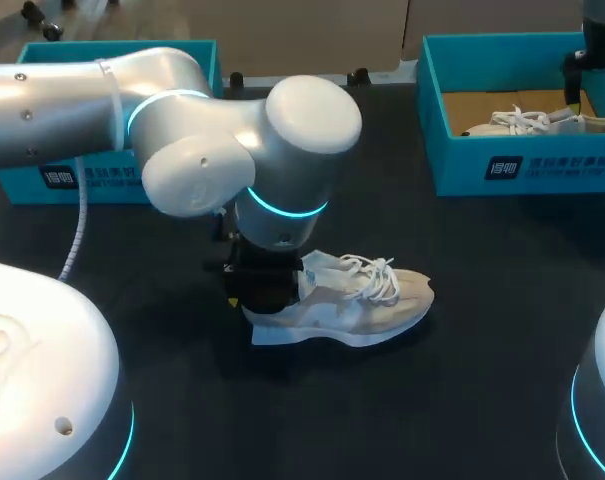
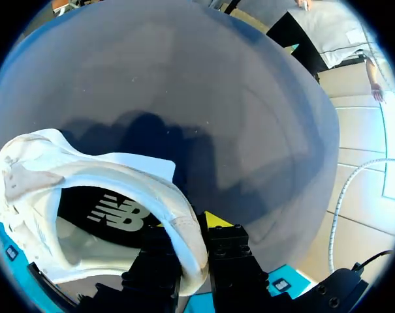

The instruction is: Take the shoe out of the shoebox, open the shoe tongue, remove and reinsert the insole, then place the shoe into the shoebox

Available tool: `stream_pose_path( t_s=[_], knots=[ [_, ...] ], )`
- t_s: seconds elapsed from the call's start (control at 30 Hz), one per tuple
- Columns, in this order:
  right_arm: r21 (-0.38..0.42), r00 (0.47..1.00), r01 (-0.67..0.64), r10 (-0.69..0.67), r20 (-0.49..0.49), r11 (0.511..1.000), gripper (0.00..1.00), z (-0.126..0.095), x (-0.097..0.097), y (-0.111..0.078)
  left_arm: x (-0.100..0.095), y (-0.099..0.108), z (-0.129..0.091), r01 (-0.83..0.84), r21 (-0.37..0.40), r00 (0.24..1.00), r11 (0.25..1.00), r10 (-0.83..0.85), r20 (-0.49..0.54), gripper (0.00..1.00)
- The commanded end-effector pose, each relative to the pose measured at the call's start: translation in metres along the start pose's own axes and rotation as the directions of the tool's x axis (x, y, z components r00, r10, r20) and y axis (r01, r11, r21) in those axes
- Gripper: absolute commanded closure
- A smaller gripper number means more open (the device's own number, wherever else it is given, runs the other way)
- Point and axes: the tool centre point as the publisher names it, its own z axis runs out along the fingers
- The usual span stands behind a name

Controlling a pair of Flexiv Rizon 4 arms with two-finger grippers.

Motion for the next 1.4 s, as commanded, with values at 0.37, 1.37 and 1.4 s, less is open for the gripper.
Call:
stream_pose_path(
  t_s=[0.37, 1.37, 1.4],
  knots=[
    [-0.002, 1.0, -0.001, 0.001, 0.0, 1.0, 0.0, 0.0, 0.0, -0.001, -0.002, 0.0, 0.02, 0.011, 0.014, 1.0, 1.0, -0.011, -0.023, 0.67],
    [-0.002, 1.0, -0.001, 0.001, 0.0, 1.0, 0.0, 0.0, 0.0, -0.001, 0.011, 0.006, -0.061, 0.12, 0.124, 0.954, 0.985, -0.15, 0.262, 0.0],
    [-0.002, 1.0, -0.001, 0.001, 0.0, 1.0, 0.0, 0.0, 0.0, -0.001, 0.012, 0.007, -0.063, 0.133, 0.129, 0.948, 0.983, -0.165, 0.274, 0.0]
  ],
)
